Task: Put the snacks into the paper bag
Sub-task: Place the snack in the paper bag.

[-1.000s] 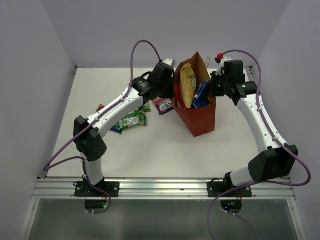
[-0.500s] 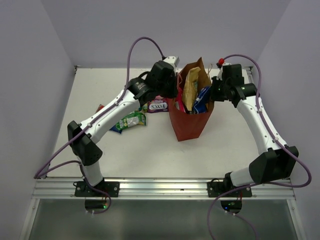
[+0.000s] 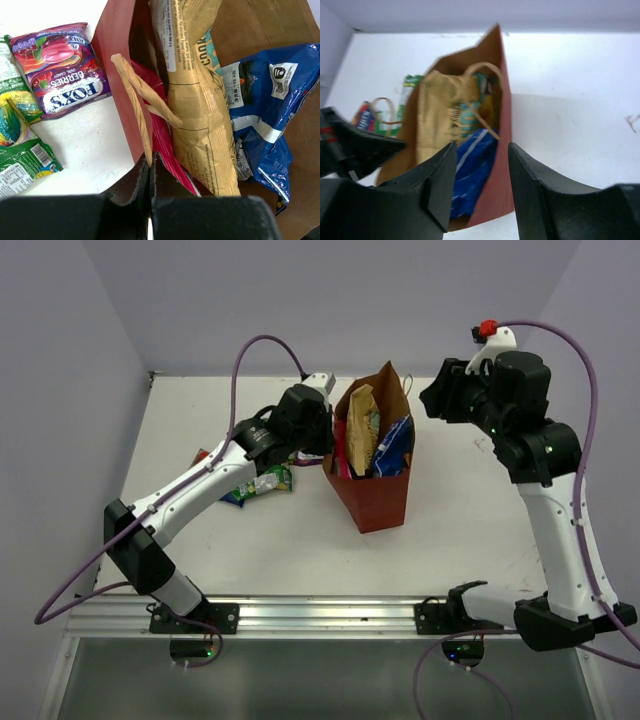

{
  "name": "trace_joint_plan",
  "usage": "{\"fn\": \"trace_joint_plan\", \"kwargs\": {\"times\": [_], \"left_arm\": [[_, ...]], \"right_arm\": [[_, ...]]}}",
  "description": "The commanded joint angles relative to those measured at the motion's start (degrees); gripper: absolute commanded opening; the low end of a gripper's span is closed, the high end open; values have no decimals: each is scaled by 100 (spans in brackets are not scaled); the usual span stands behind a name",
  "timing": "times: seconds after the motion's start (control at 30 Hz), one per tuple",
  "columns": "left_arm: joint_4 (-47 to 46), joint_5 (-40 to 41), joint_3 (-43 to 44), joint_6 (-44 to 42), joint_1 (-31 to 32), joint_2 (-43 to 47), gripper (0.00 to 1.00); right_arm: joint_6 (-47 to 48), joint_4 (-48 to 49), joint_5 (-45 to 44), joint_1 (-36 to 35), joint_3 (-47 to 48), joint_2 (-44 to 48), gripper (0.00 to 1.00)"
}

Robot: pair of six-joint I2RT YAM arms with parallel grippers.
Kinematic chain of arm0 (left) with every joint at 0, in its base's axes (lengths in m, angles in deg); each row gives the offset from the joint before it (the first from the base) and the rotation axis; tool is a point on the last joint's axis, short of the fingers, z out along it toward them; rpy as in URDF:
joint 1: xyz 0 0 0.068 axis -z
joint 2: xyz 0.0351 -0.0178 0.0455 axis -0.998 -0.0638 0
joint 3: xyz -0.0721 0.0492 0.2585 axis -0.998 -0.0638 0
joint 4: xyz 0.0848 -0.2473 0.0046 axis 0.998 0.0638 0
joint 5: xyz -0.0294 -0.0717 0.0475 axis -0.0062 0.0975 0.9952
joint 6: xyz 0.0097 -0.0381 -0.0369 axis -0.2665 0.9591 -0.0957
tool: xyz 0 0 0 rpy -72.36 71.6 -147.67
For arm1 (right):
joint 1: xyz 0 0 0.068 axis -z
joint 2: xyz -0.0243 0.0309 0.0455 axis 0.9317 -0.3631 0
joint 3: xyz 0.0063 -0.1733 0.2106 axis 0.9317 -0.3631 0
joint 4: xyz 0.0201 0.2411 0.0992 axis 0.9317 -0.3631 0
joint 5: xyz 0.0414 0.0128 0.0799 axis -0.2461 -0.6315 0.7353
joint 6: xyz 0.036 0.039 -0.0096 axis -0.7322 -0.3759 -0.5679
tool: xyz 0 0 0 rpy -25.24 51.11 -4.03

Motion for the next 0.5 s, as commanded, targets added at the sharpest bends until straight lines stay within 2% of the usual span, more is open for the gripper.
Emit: {"fn": "trace_joint_plan", "kwargs": {"times": [0.0, 0.17, 0.27, 0.47], "left_arm": [[-396, 0, -18, 108, 22, 354, 0], [-537, 44, -9, 169, 22, 425, 0], [-589, 53, -96, 213, 22, 443, 0], [-651, 53, -220, 248, 22, 522, 0]], "right_arm": [[142, -224, -270, -528, 570, 58, 51], [204, -189, -333, -1468, 887, -275, 55], [178, -241, -683, -1925, 949, -653, 56], [-165, -417, -1246, -2216, 896, -1390, 56]]}}
